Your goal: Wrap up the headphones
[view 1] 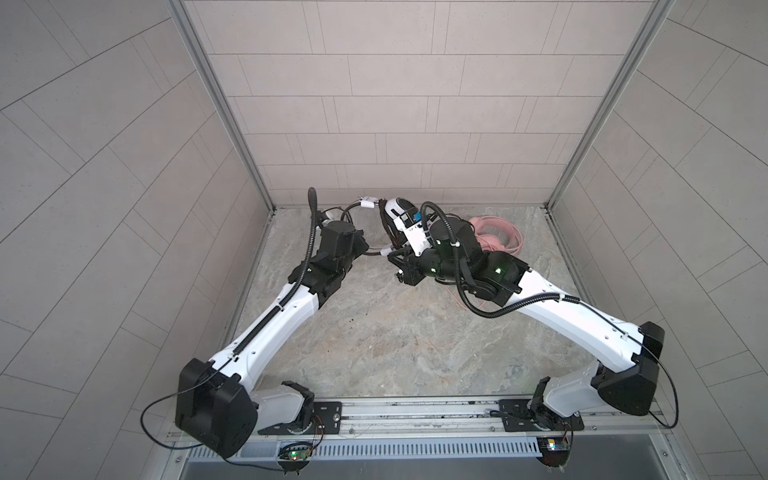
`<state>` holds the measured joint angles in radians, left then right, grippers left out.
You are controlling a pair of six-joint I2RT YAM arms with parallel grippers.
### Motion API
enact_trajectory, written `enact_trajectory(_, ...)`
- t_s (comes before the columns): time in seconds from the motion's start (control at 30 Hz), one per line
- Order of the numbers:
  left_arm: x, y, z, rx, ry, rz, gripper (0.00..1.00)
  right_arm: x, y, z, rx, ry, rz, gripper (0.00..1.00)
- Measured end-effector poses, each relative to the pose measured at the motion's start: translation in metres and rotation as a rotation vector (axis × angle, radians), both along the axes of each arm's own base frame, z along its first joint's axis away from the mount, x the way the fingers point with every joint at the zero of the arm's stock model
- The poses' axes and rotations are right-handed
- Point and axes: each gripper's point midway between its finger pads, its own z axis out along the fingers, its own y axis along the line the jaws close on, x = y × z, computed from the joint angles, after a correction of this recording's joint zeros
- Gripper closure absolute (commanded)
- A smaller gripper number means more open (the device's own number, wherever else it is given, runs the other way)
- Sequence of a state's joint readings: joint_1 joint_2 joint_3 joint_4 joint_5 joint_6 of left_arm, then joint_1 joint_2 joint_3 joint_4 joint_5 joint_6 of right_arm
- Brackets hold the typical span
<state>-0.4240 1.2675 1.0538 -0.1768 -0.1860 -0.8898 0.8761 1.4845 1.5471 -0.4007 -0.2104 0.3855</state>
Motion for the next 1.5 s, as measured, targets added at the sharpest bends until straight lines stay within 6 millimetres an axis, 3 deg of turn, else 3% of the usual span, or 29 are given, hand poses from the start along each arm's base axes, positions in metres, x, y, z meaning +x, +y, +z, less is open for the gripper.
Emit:
enact_trajectory(0.23, -0.011, -0.018, -0.019, 0.018, 0.035, -0.037, 1.0, 0.021, 0.018, -0.009, 0.1, 0.044, -0.042, 1.0)
enact_trajectory(0.43, -0.021, -0.032, -0.032, 0.008, 0.054, -0.067, 1.0, 0.046, 0.011, -0.011, 0.203, 0.04, -0.146, 1.0)
enact_trajectory(0.6, -0.025, -0.03, -0.043, 0.01, 0.069, -0.054, 1.0, 0.057, 0.006, -0.02, 0.234, 0.012, -0.222, 1.0)
enact_trajectory(0.93, -0.026, -0.032, -0.039, 0.001, 0.047, -0.042, 1.0, 0.08, -0.008, -0.016, 0.28, -0.082, -0.356, 1.0)
enact_trajectory(1.17, -0.029, -0.025, -0.04, 0.035, 0.037, -0.033, 1.0, 0.093, -0.005, -0.032, 0.25, -0.084, -0.396, 1.0)
enact_trajectory(1.5, -0.031, -0.034, -0.045, 0.038, 0.054, -0.091, 1.0, 0.101, -0.008, -0.043, 0.218, -0.103, -0.419, 1.0)
